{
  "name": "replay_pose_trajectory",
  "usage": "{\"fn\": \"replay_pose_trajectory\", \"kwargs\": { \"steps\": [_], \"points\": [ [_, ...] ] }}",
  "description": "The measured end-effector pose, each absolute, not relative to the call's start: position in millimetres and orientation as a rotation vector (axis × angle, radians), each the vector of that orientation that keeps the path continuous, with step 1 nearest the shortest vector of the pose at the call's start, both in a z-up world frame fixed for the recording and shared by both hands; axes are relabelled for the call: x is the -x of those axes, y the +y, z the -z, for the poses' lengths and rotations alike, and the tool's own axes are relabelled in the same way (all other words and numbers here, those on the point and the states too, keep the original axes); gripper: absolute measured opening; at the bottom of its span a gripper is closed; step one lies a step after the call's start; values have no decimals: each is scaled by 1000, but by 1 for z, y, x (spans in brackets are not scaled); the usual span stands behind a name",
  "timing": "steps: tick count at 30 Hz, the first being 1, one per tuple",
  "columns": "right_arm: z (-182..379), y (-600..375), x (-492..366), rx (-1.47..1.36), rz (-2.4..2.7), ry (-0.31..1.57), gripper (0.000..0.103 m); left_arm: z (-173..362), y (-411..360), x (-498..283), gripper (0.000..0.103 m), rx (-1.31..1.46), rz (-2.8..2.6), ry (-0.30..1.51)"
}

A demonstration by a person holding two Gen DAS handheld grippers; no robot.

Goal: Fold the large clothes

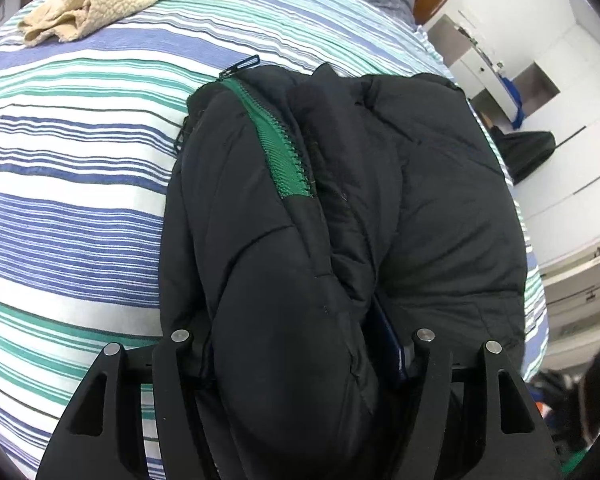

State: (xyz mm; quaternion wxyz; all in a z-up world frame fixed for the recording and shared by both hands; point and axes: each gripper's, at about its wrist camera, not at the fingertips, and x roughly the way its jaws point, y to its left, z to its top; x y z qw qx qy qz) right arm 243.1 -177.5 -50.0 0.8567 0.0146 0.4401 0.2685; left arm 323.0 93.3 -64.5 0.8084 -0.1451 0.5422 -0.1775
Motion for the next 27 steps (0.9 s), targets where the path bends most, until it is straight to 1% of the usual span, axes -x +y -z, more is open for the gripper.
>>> {"fn": "replay_pose_trajectory", "kwargs": {
  "steps": [3,8,15,17,19,20,21,22,24,27],
  "points": [
    [76,-181,-251,-83,-568,976,22,66,92,-321,68,304,391,1152],
    [91,-173,-249,-27,-536,956,19,71,94,-321,69,326,397,1140],
    [80,-165,-244,-11,-511,944,20,58,102,-318,70,346,402,1155],
    [70,-168,-237,-42,-517,936,24,48,105,-316,71,349,414,1161],
    [58,-180,-228,-113,-533,921,41,31,112,-310,71,341,431,1145],
    [50,-189,-221,-162,-528,895,46,26,115,-308,71,338,440,1138],
    [45,-196,-217,-184,-515,875,54,20,119,-306,72,335,454,1133],
    [41,-203,-214,-201,-499,856,60,17,122,-305,72,341,468,1131],
    [38,-213,-213,-236,-480,845,61,17,127,-305,76,364,483,1140],
    [48,-228,-223,-332,-462,871,62,34,130,-309,82,372,489,1190]
  ]
}}
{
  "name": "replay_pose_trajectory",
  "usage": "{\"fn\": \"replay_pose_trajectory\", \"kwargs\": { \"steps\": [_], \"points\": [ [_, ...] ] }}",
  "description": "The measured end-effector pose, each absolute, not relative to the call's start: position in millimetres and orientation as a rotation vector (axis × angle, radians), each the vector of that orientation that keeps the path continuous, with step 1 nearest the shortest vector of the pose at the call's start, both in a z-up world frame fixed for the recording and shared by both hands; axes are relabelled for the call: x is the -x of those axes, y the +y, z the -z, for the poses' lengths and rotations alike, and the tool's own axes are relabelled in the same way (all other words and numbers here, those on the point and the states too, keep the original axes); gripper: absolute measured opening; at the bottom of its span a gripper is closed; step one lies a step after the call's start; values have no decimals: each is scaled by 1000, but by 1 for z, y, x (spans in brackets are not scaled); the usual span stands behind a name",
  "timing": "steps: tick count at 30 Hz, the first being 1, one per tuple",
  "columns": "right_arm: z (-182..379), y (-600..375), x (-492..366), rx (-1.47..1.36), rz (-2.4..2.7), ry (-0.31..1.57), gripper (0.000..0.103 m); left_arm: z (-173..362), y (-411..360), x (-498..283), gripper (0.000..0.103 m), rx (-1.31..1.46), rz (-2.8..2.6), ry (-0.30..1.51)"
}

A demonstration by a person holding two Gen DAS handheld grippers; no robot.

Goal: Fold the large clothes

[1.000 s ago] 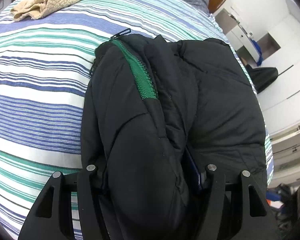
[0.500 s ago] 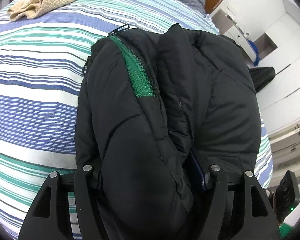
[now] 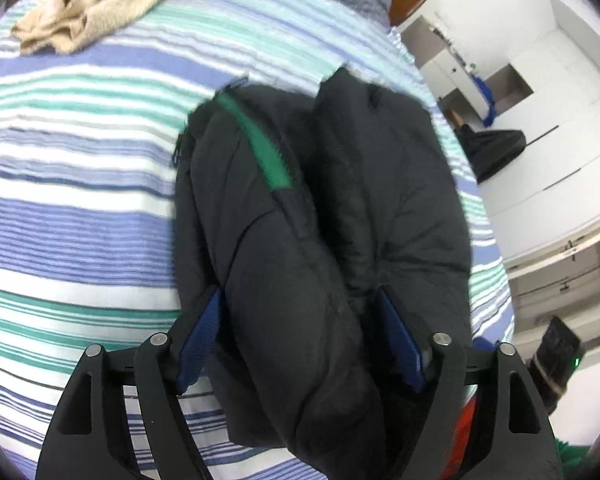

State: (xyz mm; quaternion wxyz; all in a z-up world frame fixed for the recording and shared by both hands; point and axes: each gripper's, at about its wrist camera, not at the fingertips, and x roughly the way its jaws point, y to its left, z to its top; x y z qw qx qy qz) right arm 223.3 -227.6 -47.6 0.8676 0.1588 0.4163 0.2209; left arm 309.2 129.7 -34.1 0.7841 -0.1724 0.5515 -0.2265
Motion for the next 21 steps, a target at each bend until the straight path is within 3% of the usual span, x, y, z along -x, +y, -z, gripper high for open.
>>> {"fn": "replay_pose_trajectory", "kwargs": {
  "steps": [8,11,13,16,18,20,21],
  "points": [
    [95,-246,-259,-646,-546,1013,63,63,142,-304,86,439,487,1186],
    [111,-237,-276,-667,-577,1042,73,69,141,-305,88,431,480,1193],
    [115,-232,-283,-675,-597,1033,87,77,138,-307,91,443,478,1202],
    [117,-220,-293,-677,-638,1012,96,89,143,-310,98,498,492,1207],
    [116,-210,-300,-684,-678,987,96,92,146,-311,102,527,505,1199],
    [105,-200,-304,-611,-682,968,88,94,147,-311,102,550,494,1195],
    [98,-198,-303,-571,-685,955,78,94,147,-310,100,561,485,1191]
  ]
}}
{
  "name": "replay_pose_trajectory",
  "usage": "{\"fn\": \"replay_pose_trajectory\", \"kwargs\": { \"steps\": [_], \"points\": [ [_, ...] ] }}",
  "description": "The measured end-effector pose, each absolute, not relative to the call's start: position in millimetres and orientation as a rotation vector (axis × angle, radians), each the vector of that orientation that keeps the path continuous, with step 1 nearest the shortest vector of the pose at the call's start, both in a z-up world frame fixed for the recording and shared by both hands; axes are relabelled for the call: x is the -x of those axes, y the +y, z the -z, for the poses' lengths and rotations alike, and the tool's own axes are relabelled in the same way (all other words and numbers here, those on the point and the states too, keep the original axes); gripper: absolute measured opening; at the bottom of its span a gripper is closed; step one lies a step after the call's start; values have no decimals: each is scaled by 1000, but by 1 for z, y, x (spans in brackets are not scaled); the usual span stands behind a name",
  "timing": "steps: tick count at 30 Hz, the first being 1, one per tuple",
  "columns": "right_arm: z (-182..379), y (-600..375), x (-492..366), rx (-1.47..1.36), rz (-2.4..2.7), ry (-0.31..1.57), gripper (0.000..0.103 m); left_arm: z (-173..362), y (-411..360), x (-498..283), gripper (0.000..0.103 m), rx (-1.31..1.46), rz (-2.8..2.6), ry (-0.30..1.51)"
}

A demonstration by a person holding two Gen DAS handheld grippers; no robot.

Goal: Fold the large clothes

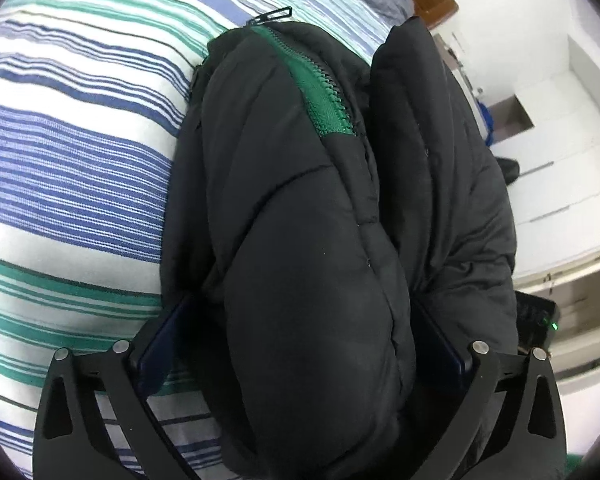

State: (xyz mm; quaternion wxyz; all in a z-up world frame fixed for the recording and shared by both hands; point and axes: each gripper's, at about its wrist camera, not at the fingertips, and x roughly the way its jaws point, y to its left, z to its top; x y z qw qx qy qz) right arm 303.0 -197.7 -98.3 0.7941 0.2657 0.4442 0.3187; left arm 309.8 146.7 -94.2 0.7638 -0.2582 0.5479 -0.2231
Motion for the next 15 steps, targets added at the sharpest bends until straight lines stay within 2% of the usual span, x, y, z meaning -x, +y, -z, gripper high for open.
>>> {"fn": "replay_pose_trajectory", "kwargs": {
  "steps": [1,3,8,11,13,14,15],
  "points": [
    [90,-196,-303,-524,-698,938,67,93,146,-308,97,571,478,1181],
    [73,-197,-304,-444,-720,915,60,90,139,-301,81,612,504,1158],
    [41,-241,-300,-328,-721,848,60,79,80,-290,78,585,572,1139],
    [46,-288,-298,-355,-706,850,60,80,32,-288,78,547,614,1132],
    [63,-325,-302,-448,-703,899,62,83,1,-289,83,534,622,1117],
    [74,-341,-306,-490,-683,945,65,85,-9,-290,90,531,619,1109],
    [83,-349,-308,-507,-652,982,74,85,-16,-289,96,522,613,1098]
  ]
}}
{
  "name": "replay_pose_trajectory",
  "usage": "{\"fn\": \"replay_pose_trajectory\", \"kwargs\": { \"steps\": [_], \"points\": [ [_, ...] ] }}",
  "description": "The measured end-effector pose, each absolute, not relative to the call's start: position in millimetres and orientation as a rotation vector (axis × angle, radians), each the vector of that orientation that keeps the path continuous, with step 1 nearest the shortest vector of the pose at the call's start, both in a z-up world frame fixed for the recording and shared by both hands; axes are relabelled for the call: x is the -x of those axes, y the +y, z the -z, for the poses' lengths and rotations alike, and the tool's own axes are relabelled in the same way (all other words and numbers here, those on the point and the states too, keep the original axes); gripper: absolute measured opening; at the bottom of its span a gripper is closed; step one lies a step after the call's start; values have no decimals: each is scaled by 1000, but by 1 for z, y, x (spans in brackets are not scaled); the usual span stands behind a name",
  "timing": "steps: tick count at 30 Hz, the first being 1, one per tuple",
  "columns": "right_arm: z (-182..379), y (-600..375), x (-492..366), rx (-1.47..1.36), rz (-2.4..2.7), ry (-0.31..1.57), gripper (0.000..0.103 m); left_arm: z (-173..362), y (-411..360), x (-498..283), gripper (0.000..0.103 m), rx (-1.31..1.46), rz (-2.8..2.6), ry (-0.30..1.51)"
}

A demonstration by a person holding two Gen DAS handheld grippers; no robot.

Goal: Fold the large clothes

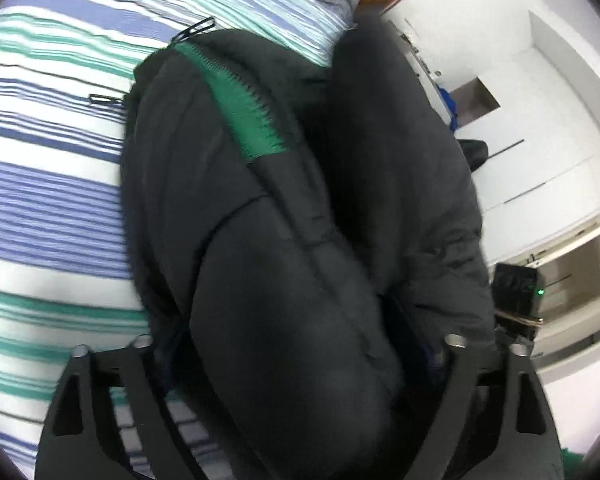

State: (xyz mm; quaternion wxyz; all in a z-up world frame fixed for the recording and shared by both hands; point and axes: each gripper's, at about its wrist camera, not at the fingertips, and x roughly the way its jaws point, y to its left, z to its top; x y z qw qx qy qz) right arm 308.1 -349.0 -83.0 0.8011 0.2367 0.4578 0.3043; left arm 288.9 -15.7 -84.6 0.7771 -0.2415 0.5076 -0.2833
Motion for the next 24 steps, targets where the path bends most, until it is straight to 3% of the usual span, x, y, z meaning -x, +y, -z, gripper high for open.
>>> {"fn": "replay_pose_trajectory", "kwargs": {
  "steps": [1,2,8,9,12,15,18,24],
  "points": [
    [88,-355,-307,-510,-615,1010,87,82,-19,-288,97,507,603,1085],
    [87,-361,-303,-490,-565,1024,92,78,-19,-285,97,490,590,1076],
    [12,-342,-261,-237,-309,843,93,46,18,-262,96,445,548,1036],
    [-1,-332,-254,-200,-307,802,91,41,24,-256,96,428,539,1022],
    [-37,-274,-237,-118,-402,695,62,33,37,-246,96,403,524,995],
    [-39,-230,-240,-73,-469,673,60,27,46,-239,96,400,505,971],
    [6,-185,-256,-76,-537,810,51,19,47,-237,96,386,491,939],
    [51,-139,-252,42,-465,811,51,0,19,-264,96,345,490,906]
  ]
}}
